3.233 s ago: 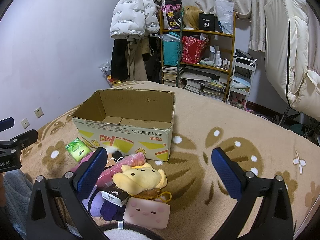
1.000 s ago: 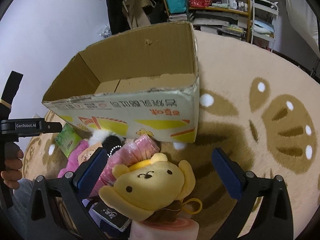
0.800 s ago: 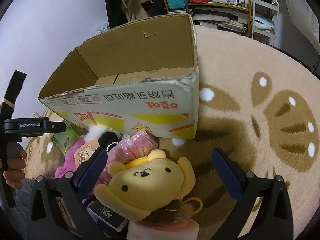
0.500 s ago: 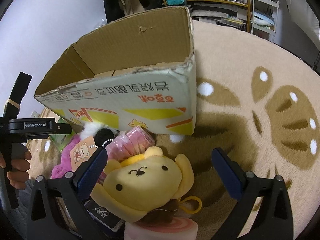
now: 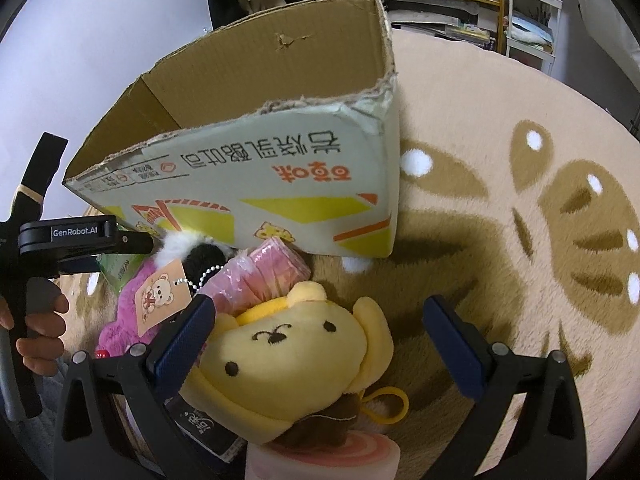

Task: Organize soft objects
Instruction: 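Lower the left tool onto the green tissue pack while the right tool reaches the yellow plush dog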

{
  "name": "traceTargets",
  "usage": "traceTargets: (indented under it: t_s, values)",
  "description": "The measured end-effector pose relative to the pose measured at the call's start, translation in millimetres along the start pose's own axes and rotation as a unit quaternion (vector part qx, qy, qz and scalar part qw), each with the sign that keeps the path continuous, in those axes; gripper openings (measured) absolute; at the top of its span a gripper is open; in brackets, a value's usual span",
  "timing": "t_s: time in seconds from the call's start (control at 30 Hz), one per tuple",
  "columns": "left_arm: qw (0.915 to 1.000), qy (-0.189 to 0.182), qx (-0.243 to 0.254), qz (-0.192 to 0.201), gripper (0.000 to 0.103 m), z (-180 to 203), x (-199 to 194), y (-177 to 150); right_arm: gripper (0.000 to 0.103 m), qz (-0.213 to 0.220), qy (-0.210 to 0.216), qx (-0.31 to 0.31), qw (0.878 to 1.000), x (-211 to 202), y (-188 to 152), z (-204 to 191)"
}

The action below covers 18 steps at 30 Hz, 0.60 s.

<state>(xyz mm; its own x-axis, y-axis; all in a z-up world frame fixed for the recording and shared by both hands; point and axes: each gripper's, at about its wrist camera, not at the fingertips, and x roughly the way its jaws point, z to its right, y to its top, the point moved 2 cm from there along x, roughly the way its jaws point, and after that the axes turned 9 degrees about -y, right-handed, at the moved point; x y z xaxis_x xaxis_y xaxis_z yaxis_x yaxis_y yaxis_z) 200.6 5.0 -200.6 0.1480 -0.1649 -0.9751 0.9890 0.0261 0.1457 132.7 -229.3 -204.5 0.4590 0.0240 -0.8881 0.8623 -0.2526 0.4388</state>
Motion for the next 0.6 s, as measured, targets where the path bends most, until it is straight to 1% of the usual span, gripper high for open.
traceTargets:
  t_s: [0.1,0.23,0.43,0.6]
  values:
    - [0.9999,-0.006,-0.01,-0.007,0.102,1.4,8.3,2.8,0.103,-0.009,0.001,-0.003,1.0,3.0,-1.7,0.9]
    - [1.0,-0.004,-0.006,-0.004,0.102,3.2,11.0,6.2,0.103,-0.017,0.002,-0.006,1.0,9.1,-2.1,-1.5]
    - [1.0,-0.004,-0.001,-0.002,0.091,4.7,11.9,5.1,0.103,-0.029,0.01,0.004,1.0,14.8,-7.8,1.5]
    - [0.9999,-0.002,0.011,0.001,0.09,1.7,5.5,-1.6,0.103,-0.034,0.012,0.007,0.999,12.5,-10.9,11.0]
